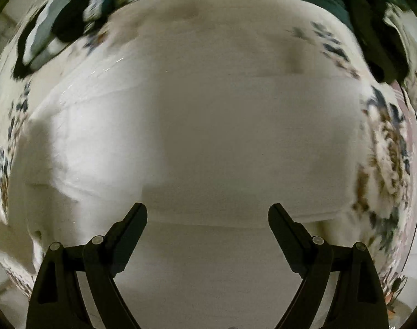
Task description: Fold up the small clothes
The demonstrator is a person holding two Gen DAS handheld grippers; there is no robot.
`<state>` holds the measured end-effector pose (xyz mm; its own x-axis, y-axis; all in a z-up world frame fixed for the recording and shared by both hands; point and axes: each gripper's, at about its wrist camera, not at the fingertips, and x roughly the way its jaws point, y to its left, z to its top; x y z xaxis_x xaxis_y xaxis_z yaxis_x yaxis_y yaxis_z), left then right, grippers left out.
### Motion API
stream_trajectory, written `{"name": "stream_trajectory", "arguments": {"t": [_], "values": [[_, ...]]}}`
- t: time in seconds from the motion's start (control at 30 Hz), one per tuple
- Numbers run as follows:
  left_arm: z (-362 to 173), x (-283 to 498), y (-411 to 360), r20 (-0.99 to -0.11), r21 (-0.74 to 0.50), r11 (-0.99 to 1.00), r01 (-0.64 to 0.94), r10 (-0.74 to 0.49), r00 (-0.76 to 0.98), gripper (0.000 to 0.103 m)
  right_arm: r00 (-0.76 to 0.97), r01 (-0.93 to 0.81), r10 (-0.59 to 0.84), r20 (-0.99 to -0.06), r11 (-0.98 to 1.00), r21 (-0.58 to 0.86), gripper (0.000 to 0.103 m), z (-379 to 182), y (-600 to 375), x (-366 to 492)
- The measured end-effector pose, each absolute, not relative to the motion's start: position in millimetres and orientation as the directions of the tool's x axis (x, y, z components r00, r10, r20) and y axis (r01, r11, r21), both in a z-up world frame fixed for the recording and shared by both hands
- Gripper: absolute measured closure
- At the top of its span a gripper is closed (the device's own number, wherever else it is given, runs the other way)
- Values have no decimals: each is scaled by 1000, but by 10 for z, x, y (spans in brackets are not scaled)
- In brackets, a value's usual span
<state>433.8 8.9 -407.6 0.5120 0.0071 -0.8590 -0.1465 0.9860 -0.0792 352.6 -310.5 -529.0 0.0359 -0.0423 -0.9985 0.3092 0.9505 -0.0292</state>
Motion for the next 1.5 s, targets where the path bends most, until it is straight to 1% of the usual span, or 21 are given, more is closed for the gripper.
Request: {"name": "stream_trajectory", "arguments": {"t": [0.1,0.2,0.3,0.4,0.47,0.5,0.53,0.57,0.6,0.73,0.87,1.07,1.13,1.2,1.27,1.3,1.33,1.37,1.4,1.43,1.5], "values": [[-4023,4425,-938,-856,-134,990,43,-137,499,96,36,329,-72,-997,943,-56,12,-5241,-3516,3416],[-4000,4375,-1816,-851,-196,964,179,-258,457,95,15,346,-115,-993,933,-103,12,-5233,-3928,3278],[-4005,4323,-2411,-856,-219,935,279,-321,405,91,-5,361,-146,-989,922,-138,12,-5198,-4383,3152],[-4095,4279,-2657,-870,-223,929,296,-326,369,90,-3,385,-129,-992,915,-120,12,-5150,-4773,3082],[-4173,4310,-2598,-884,-195,946,260,-284,372,82,25,413,-91,-996,908,-73,12,-5089,-4974,3050],[-4221,4361,-2493,-890,-177,955,239,-259,375,70,40,425,-68,-997,904,-44,12,-5067,-5048,3059],[-4266,4394,-2391,-897,-161,964,213,-232,375,54,64,444,-29,-998,896,3,11,-5026,-5148,3084],[-4306,4404,-2266,-904,-148,972,180,-207,374,44,87,461,4,-996,886,44,11,-5024,-5105,3122],[-4356,4427,-2071,-909,-134,982,131,-175,379,30,119,482,42,-992,871,95,11,-4989,-5174,3144],[-4477,4522,-1258,-921,-86,994,-63,-55,386,29,250,534,172,-953,797,284,11,-4795,-5193,3268],[-4622,4485,-464,-931,0,968,-252,91,353,29,282,549,248,-927,750,368,11,-4827,-5038,3537],[-4762,4353,99,-930,115,936,-333,219,296,29,279,459,329,-902,780,426,11,-4918,-4461,4109],[-4797,4307,149,-928,149,934,-324,245,281,29,255,378,331,-908,831,409,11,-4938,-4090,4290],[-4841,4313,176,-929,161,936,-313,251,271,29,181,266,305,-935,900,345,11,-5056,-3672,4468],[-4878,4309,161,-932,164,939,-301,248,264,29,55,164,160,-986,972,167,11,-5351,-3255,4606],[-4890,4311,143,-933,165,942,-291,245,264,29,34,130,102,-994,986,106,12,-5438,-3145,4633],[-4883,4302,137,-932,164,944,-285,243,268,29,27,97,31,-999,995,34,18,-5506,-3054,4659],[-4872,4298,127,-931,165,946,-280,243,273,29,58,87,-29,-998,996,-24,28,-5500,-3018,4666],[-4869,4298,140,-928,168,947,-275,246,281,29,93,106,-53,-994,993,-43,62,-5444,-3049,4648],[-4863,4291,143,-925,173,947,-273,251,286,29,122,141,-62,-991,989,-44,91,-5374,-3119,4608],[-4872,4293,179,-918,192,941,-279,273,288,29,234,266,-40,-971,964,24,91,-5126,-3418,4406]]}}
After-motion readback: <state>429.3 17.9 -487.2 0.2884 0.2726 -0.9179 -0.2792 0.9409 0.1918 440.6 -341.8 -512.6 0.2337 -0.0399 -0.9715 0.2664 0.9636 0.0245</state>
